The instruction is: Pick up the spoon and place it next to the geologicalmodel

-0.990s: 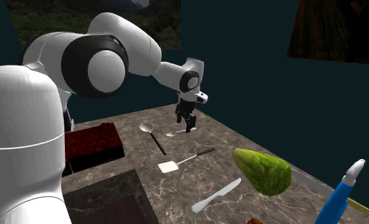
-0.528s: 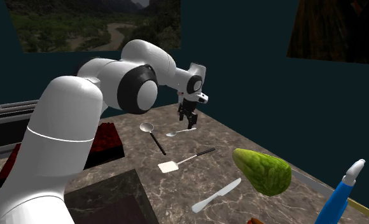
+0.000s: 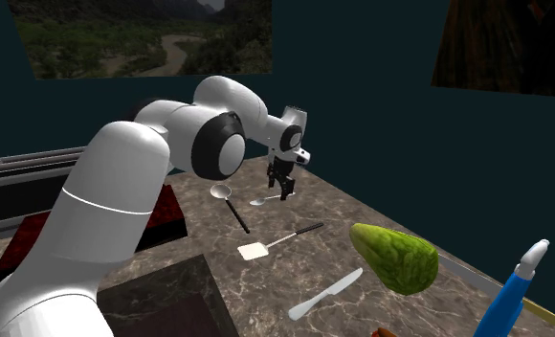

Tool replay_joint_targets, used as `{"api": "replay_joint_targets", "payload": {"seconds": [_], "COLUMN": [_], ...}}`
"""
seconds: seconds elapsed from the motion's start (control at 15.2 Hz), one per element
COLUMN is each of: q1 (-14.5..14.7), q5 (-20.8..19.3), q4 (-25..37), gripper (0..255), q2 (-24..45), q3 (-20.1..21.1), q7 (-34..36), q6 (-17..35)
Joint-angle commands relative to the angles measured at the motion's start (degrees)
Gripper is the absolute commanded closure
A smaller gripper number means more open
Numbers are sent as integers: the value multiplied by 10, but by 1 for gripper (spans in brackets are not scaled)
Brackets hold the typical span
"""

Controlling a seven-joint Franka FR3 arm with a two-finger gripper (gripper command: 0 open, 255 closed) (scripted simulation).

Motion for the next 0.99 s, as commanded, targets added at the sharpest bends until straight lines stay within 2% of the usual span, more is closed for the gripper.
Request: {"api": "replay_joint_targets", "payload": {"seconds": [0.0,0.46,0.53,0.92], "q1": [1,1,1,1], "q5": [0,0,0,0], "q4": [-10,-9,-9,-11], "gripper": [0,0,255,255], "q2": [2,3,3,1], "q3": [0,0,0,0], "q7": [0,0,0,0], "q6": [12,12,12,13]}}
